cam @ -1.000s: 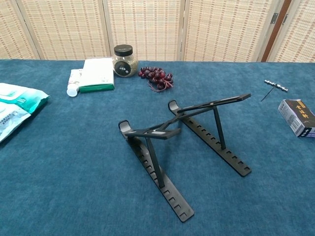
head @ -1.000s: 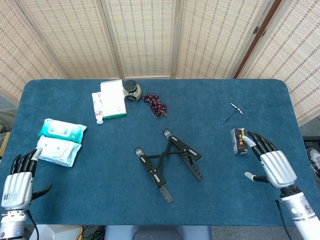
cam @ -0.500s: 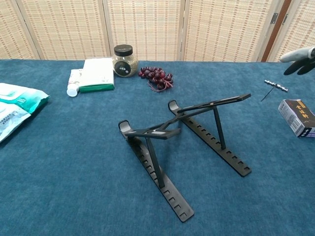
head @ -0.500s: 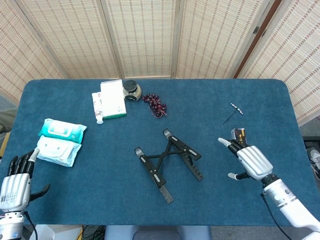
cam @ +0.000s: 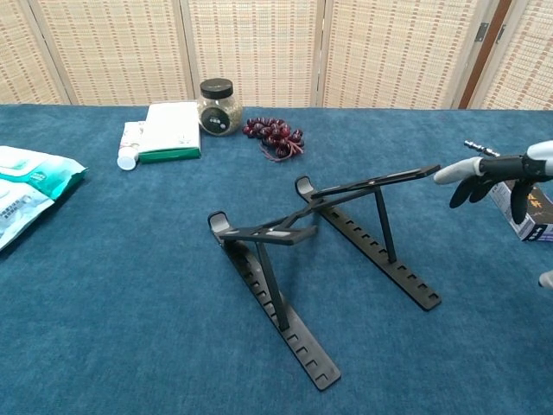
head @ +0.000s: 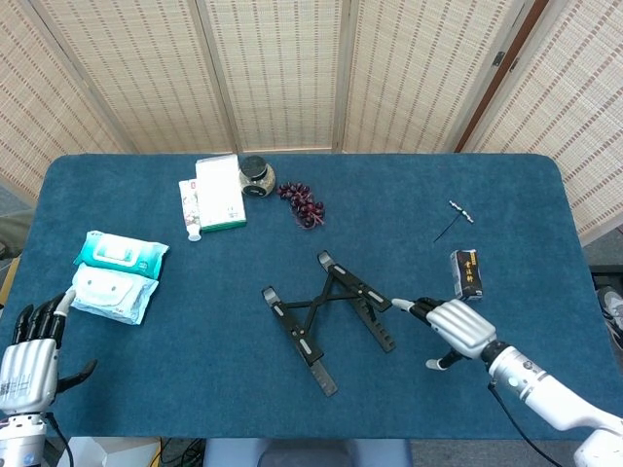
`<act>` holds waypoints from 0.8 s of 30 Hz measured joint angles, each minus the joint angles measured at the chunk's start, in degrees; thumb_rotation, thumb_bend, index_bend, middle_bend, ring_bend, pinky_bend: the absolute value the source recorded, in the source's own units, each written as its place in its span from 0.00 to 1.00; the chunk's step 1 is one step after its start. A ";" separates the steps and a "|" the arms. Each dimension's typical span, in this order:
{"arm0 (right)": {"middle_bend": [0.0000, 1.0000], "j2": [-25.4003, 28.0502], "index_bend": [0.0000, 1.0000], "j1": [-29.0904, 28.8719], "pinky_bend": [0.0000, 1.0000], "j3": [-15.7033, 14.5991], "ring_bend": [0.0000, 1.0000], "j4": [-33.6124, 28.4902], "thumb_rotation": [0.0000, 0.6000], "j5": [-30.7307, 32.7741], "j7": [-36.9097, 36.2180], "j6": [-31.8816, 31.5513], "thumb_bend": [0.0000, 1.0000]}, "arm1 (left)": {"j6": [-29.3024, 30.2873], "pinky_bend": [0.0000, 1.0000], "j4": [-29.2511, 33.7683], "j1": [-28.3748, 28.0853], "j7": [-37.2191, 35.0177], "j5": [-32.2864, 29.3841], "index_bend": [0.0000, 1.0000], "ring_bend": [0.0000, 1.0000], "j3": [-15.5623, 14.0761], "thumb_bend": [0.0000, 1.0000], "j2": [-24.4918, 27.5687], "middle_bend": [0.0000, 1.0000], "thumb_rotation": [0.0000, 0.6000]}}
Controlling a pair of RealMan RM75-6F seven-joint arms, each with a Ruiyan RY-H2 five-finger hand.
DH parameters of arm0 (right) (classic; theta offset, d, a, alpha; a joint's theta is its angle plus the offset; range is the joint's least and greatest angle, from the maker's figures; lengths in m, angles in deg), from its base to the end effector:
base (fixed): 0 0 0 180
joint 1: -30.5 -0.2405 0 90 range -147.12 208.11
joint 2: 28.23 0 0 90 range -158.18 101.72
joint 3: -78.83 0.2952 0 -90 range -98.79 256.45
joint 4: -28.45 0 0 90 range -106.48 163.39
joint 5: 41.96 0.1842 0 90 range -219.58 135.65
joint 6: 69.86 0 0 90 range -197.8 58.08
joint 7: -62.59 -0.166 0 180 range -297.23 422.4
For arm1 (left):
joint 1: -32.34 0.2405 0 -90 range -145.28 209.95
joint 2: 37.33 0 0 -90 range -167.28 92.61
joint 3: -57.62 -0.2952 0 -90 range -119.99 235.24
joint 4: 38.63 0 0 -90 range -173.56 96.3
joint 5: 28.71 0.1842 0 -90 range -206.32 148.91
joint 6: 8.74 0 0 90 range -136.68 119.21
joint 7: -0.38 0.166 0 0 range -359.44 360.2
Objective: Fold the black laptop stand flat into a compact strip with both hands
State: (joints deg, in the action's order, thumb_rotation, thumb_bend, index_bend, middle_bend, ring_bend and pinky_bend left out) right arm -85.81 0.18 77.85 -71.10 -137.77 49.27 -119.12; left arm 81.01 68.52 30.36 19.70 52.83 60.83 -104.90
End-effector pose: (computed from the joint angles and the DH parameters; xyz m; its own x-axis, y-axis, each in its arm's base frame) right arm -0.2434 -0.2816 0.1225 0.4477 -0.5109 0.7339 -0.8689 -0.4423 0.2221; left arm -0.3044 0.1849 0.1800 0.4123 -0.0175 0.9109 0.9065 0.1082 -0.4082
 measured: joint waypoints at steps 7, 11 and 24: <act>0.23 -2.41 0.06 -1.72 0.39 -0.43 0.21 0.91 1.00 -1.06 -0.34 0.24 0.03 | 0.15 0.00 -0.09 0.21 -0.08 0.00 0.03 0.09 -0.05 0.15 0.01 0.09 1.00; 0.23 -4.25 0.06 -2.72 0.39 -0.03 0.20 1.96 1.00 -1.17 1.23 0.05 0.03 | 0.21 0.00 -0.14 0.29 -0.20 -0.03 0.03 0.09 -0.02 0.15 0.16 0.09 1.00; 0.23 -10.31 0.06 -7.07 0.40 4.88 0.18 4.58 1.00 3.46 6.78 0.01 0.03 | 0.47 0.00 -0.61 0.64 -1.33 -0.15 0.03 0.09 0.15 0.15 0.62 0.09 1.00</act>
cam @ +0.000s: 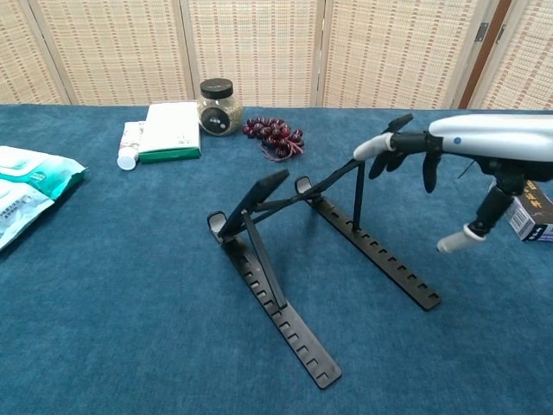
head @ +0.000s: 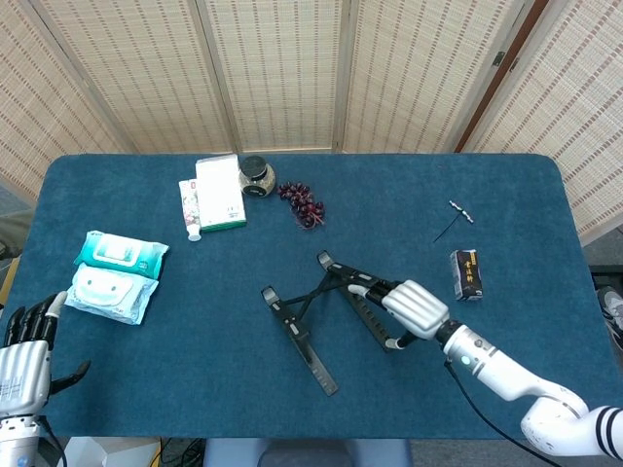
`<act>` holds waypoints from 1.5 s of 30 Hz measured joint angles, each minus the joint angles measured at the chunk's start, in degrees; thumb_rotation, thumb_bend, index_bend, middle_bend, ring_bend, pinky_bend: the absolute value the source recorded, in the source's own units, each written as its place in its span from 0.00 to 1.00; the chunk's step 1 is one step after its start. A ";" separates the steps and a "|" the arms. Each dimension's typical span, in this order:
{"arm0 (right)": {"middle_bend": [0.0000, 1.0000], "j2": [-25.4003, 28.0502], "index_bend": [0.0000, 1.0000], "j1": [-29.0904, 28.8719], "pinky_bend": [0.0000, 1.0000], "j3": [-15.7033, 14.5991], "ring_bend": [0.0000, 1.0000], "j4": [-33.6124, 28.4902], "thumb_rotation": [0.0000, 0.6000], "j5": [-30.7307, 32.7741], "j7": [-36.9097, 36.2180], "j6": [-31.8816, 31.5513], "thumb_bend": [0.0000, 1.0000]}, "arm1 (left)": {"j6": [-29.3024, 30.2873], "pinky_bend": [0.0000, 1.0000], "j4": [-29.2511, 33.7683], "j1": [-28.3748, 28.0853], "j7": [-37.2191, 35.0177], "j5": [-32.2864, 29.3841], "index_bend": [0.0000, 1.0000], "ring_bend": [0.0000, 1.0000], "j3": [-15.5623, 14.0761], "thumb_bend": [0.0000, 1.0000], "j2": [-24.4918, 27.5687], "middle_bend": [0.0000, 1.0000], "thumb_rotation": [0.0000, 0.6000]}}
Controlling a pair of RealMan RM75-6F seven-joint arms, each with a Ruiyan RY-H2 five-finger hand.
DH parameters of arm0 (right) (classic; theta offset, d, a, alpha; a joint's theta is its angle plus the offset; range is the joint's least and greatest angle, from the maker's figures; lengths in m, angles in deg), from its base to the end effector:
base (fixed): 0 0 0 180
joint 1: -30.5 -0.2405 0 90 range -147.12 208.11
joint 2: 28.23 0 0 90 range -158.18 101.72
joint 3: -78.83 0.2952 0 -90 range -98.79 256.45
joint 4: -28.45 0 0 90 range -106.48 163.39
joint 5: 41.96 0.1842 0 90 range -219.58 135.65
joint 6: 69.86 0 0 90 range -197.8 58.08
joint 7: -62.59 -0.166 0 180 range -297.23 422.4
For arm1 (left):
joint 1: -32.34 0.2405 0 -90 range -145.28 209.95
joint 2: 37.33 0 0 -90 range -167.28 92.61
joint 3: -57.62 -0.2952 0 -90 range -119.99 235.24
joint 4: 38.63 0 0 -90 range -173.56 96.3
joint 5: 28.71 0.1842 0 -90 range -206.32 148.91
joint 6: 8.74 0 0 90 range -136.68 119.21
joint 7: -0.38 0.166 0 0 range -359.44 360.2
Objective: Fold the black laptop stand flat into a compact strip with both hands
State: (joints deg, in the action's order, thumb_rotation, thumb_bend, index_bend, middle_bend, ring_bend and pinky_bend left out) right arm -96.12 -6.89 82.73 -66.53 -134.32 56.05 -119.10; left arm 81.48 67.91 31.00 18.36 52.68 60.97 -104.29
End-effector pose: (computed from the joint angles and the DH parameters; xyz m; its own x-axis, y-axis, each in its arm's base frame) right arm -0.1909 -0.3286 0.0790 0.4876 -0.3835 0.7843 -0.7899 -0.5765 0.2091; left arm -0.3091 0.1818 0.1856 0.4113 -0.0255 0.9112 0.9057 0.1238 -0.4054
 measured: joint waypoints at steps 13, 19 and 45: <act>0.23 -3.83 0.06 -6.68 0.40 4.91 0.18 3.25 1.00 7.20 0.28 4.98 0.03 | 0.54 0.00 -0.27 0.72 -0.70 0.30 0.03 0.09 -0.37 0.15 0.22 0.09 1.00; 0.23 -5.72 0.06 -9.22 0.40 6.40 0.18 5.37 1.00 10.03 -0.05 6.81 0.03 | 0.64 0.00 -0.32 0.95 -0.79 0.62 0.03 0.09 -0.61 0.15 0.33 0.09 1.00; 0.23 -6.35 0.06 -13.05 0.40 6.21 0.18 7.15 1.00 13.63 -3.77 10.16 0.03 | -0.04 0.00 -1.62 1.08 -1.94 0.88 0.03 0.09 -0.75 0.15 0.19 0.09 1.00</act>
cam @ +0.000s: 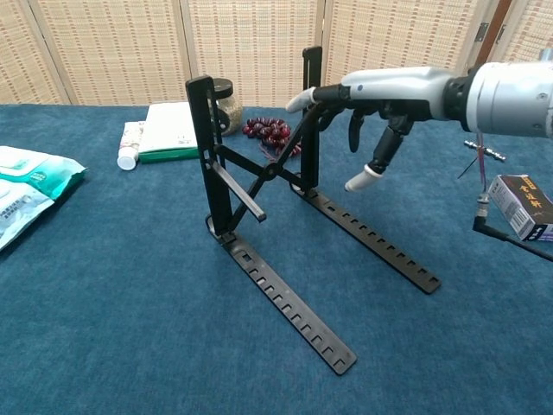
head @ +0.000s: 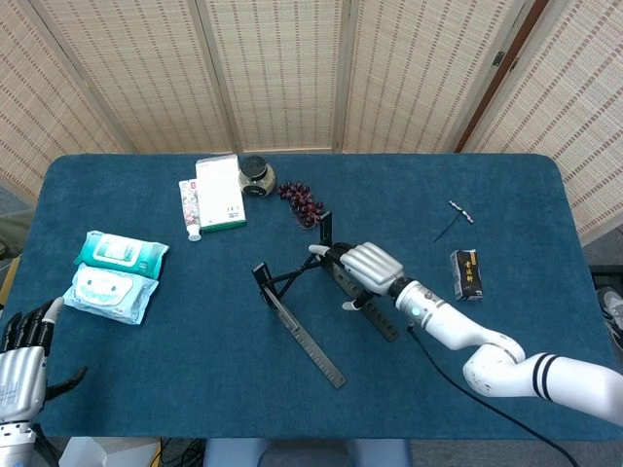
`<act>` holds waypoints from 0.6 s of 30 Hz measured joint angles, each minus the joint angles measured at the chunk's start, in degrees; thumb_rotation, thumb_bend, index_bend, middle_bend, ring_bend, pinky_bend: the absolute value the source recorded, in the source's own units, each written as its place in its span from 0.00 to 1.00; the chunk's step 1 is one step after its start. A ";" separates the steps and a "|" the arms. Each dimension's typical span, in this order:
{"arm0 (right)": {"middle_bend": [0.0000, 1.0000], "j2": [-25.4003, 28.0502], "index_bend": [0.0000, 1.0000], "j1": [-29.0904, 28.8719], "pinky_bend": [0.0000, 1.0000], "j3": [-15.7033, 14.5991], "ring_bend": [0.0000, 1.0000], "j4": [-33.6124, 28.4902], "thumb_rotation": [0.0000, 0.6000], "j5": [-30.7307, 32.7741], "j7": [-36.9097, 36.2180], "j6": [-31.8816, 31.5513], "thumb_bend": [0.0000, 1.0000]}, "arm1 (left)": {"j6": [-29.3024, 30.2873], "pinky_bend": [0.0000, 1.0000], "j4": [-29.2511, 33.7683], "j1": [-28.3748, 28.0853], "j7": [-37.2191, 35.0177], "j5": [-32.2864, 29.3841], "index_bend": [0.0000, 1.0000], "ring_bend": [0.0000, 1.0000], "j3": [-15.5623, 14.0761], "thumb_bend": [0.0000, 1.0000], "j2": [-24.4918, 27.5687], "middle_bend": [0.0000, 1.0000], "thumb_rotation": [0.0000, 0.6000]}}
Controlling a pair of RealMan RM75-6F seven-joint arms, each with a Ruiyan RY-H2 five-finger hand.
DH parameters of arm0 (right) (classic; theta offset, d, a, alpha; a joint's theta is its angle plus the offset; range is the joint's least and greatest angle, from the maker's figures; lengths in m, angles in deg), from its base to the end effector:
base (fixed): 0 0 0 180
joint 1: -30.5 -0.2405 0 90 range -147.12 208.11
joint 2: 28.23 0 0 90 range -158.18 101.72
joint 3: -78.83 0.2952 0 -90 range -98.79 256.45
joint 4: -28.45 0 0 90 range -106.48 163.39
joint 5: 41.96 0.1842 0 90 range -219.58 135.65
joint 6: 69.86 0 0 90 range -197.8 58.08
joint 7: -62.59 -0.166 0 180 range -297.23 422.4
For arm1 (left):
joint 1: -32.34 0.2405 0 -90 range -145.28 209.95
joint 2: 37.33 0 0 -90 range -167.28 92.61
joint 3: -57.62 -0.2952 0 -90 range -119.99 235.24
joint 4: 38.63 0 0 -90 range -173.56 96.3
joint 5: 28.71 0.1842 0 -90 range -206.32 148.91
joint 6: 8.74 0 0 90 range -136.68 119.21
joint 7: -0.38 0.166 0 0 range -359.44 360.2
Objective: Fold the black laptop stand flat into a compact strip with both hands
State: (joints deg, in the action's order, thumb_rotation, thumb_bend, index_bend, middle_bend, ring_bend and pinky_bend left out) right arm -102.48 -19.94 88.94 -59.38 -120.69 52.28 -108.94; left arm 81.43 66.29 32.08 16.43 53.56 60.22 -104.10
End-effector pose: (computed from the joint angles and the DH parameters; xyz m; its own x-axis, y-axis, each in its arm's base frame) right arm -0.1306 -0.4028 0.0511 0.4011 -0.4440 0.8013 -0.8390 -0.5291 0.1268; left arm -0.3161 0.1741 0.1854 0.4105 -0.0129 0.9118 0.9051 0.1268 -0.4057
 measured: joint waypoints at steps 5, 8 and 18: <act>0.24 2.52 0.06 1.32 0.40 -1.76 0.18 -0.44 1.00 0.05 0.66 -0.33 0.02 | -0.32 0.00 -0.09 -0.24 0.06 0.26 0.03 0.09 0.02 0.15 -0.22 0.09 1.00; 0.29 2.33 0.08 1.94 0.42 -1.82 0.22 0.52 1.00 1.01 3.27 -1.76 0.00 | -0.51 0.00 -0.07 -0.38 0.18 0.33 0.03 0.09 0.03 0.15 -0.31 0.09 1.00; 0.35 -1.01 0.15 2.28 0.44 0.23 0.24 3.41 1.00 12.18 15.25 -5.29 0.00 | -0.28 0.00 0.10 -0.19 0.22 0.61 0.03 0.09 -0.13 0.15 -0.21 0.09 1.00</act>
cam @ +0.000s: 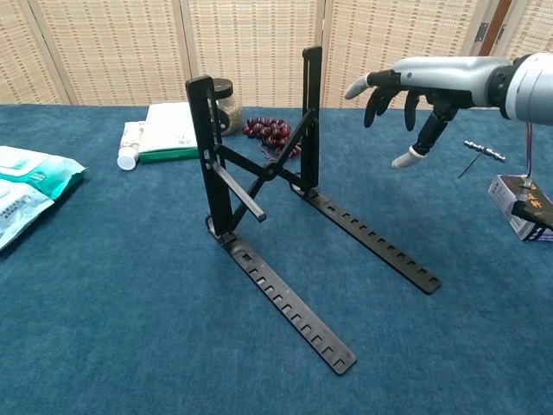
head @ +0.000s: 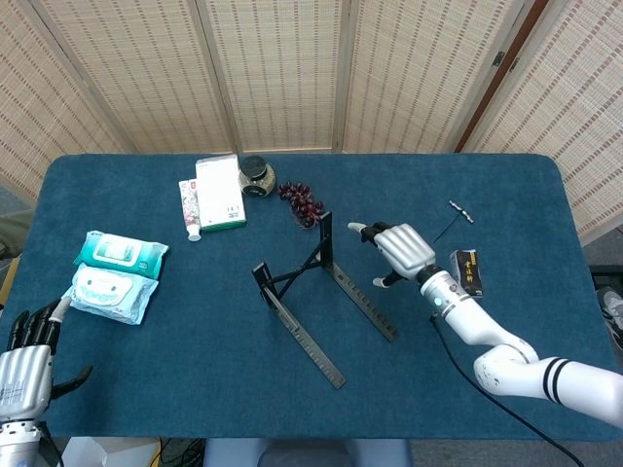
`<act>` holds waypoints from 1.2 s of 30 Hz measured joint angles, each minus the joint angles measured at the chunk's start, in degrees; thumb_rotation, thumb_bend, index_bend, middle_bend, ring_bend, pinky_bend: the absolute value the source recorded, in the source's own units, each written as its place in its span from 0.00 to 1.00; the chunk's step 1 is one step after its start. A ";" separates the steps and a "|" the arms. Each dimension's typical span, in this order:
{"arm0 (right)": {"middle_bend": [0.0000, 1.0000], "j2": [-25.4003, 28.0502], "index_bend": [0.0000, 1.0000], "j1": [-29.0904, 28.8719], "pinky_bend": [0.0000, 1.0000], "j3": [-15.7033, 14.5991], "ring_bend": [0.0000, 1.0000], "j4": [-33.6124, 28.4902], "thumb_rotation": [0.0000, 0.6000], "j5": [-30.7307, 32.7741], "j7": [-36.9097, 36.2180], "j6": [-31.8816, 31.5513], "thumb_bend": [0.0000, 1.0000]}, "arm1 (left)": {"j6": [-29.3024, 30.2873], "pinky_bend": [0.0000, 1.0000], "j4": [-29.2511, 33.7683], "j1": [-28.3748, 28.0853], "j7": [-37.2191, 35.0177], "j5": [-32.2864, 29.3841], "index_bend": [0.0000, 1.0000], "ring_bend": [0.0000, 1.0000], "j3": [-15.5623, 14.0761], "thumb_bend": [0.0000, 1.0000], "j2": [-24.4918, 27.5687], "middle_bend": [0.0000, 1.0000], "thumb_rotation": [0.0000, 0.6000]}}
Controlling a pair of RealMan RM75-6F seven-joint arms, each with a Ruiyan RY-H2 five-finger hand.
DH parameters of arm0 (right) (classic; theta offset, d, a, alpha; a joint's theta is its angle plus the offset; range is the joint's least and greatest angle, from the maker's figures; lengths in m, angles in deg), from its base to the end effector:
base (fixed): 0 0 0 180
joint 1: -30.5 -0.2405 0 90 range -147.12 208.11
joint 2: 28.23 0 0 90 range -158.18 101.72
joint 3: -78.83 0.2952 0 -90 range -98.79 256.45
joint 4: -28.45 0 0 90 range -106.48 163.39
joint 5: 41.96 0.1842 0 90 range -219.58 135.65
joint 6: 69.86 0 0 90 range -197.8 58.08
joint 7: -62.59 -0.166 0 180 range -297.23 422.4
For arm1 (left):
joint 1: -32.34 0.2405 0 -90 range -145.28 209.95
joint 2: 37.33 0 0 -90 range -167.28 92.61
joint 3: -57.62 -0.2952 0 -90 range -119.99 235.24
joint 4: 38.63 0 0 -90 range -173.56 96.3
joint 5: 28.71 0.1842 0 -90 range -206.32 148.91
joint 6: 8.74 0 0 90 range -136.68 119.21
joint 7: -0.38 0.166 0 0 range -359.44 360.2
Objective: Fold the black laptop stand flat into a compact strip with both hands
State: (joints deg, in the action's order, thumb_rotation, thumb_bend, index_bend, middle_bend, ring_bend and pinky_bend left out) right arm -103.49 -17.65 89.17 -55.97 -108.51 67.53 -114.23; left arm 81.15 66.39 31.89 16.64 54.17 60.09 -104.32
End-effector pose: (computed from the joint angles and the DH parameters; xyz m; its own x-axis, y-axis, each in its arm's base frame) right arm -0.1677 -0.4242 0.0708 0.4610 -0.3073 0.8325 -0.8534 -0.4108 0.3210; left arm -0.3135 0.1749 0.1827 0.4085 -0.0098 0.9127 0.9074 0.1122 -0.4050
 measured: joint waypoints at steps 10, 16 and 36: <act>0.44 -0.57 0.15 -3.01 0.48 -1.16 0.31 0.38 1.00 2.85 4.69 5.59 0.15 | 0.58 0.00 -0.53 0.75 -0.76 -0.31 0.03 0.09 -0.23 0.15 0.13 0.09 1.00; 0.53 0.50 0.04 -2.63 0.57 -4.57 0.41 -0.96 1.00 1.15 9.32 5.01 0.16 | 0.21 0.00 -0.99 0.77 -1.03 -0.78 0.03 0.09 -0.17 0.15 -0.03 0.09 1.00; 0.99 -3.78 0.00 1.30 1.00 -8.86 0.93 0.09 1.00 -3.18 22.21 -5.06 0.31 | -1.22 0.00 -0.16 -0.48 0.39 -0.52 0.03 0.09 0.17 0.15 -0.40 0.09 1.00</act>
State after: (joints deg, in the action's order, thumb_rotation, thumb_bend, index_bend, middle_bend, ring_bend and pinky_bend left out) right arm -107.26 -16.35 80.31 -55.88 -111.68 89.74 -119.30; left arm 79.93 66.23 31.41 17.03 53.65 60.26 -104.71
